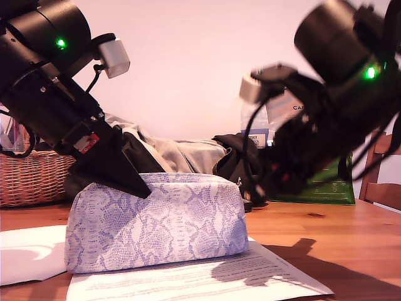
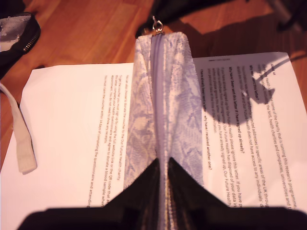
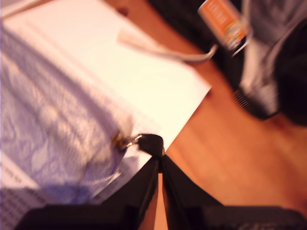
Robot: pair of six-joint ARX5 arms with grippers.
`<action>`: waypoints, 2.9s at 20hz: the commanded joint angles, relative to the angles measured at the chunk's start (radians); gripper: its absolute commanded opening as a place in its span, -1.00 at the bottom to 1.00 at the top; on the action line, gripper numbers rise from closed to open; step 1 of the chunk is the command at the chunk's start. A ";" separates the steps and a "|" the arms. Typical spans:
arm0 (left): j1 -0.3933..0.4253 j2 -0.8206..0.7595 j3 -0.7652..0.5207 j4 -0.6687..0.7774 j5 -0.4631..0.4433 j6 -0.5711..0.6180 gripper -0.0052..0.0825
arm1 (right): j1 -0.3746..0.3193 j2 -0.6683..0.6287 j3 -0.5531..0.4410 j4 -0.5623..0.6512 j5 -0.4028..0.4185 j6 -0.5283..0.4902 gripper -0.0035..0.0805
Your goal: Open the zipper in the zip bag in front of you
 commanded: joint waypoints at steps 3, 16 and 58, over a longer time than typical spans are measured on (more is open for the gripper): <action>-0.003 0.015 0.000 -0.016 -0.001 0.006 -0.92 | 0.031 -0.061 0.011 0.002 0.057 -0.053 -0.95; -0.006 0.015 0.000 -0.025 0.000 0.002 -0.93 | 0.182 -0.077 0.055 -0.020 0.160 -0.071 -0.95; -0.021 0.015 0.013 -0.045 -0.001 -0.059 -0.93 | 0.364 0.064 0.236 -0.009 0.071 0.015 -0.94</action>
